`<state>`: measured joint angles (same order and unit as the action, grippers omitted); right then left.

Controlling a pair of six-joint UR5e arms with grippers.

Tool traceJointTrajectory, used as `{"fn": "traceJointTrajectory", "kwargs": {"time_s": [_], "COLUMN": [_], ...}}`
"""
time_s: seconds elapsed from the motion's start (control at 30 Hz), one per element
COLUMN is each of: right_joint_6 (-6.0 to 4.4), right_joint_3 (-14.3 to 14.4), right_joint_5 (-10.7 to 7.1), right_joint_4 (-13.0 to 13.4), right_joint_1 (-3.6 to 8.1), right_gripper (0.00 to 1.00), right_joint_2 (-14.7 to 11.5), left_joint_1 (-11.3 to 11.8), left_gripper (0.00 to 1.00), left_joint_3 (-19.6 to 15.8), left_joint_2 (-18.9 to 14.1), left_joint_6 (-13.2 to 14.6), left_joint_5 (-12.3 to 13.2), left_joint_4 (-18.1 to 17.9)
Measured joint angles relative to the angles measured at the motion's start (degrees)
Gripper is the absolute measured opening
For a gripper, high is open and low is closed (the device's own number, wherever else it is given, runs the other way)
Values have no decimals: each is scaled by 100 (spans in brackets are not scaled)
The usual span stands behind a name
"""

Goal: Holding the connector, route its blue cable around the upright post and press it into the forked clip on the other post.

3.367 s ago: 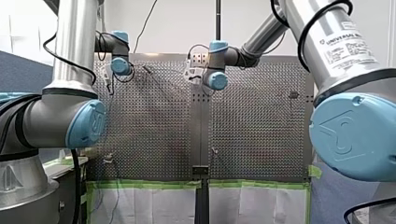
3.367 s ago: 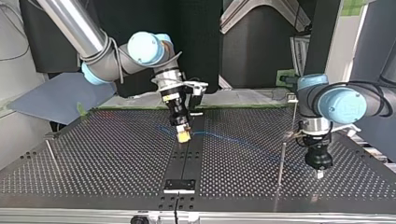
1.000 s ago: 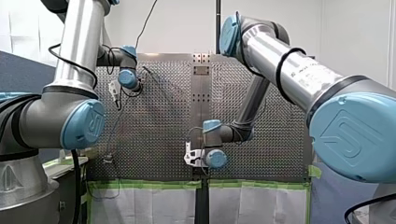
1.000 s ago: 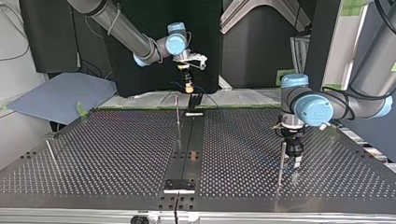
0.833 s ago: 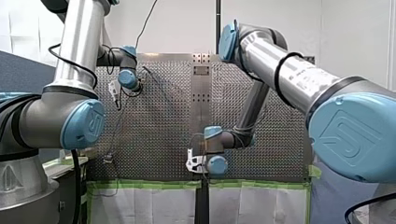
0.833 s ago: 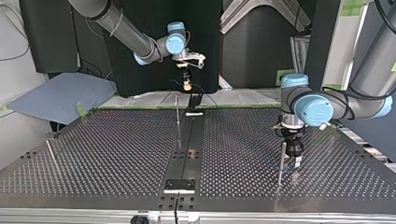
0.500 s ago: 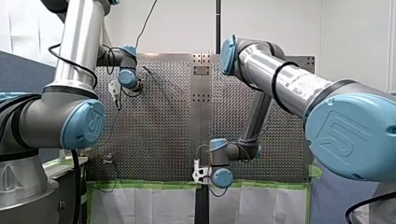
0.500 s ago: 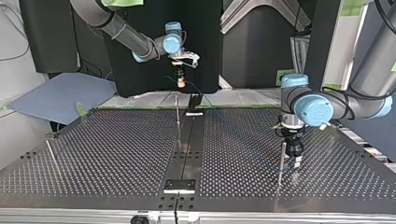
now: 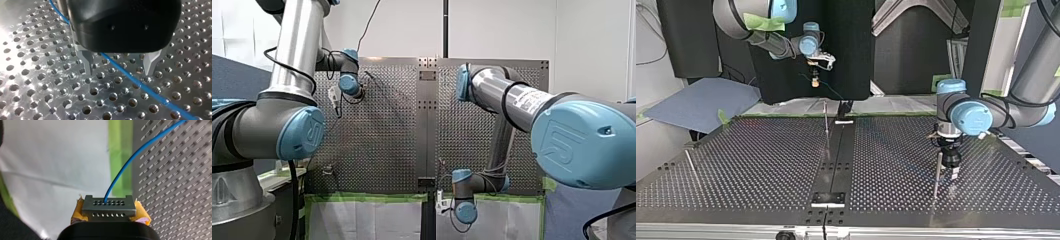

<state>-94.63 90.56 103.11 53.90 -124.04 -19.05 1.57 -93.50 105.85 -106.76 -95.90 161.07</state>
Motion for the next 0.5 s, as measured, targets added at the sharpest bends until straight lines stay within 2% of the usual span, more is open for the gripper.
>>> {"fn": "traceJointTrajectory", "kwargs": {"time_s": [0.1, 0.27, 0.37, 0.5], "right_joint_6": [4, 73, 143, 221], "right_joint_3": [33, 44, 49, 116], "right_joint_5": [-16, -9, 0, 7], "right_joint_4": [83, 122, 129, 186], "right_joint_1": [102, 104, 80, 36], "right_gripper": [0, 0, 0, 0], "right_joint_2": [198, 455, 485, 367], "left_joint_1": [-6, -17, -29, -34], "left_gripper": [100, 100, 100, 100], "left_joint_3": [0, 0, 0, 0], "left_joint_2": [0, 0, 0, 0], "left_joint_6": [16, 20, 18, 13], "left_joint_5": [-32, -45, -46, -47], "left_joint_4": [13, 21, 22, 22]}}
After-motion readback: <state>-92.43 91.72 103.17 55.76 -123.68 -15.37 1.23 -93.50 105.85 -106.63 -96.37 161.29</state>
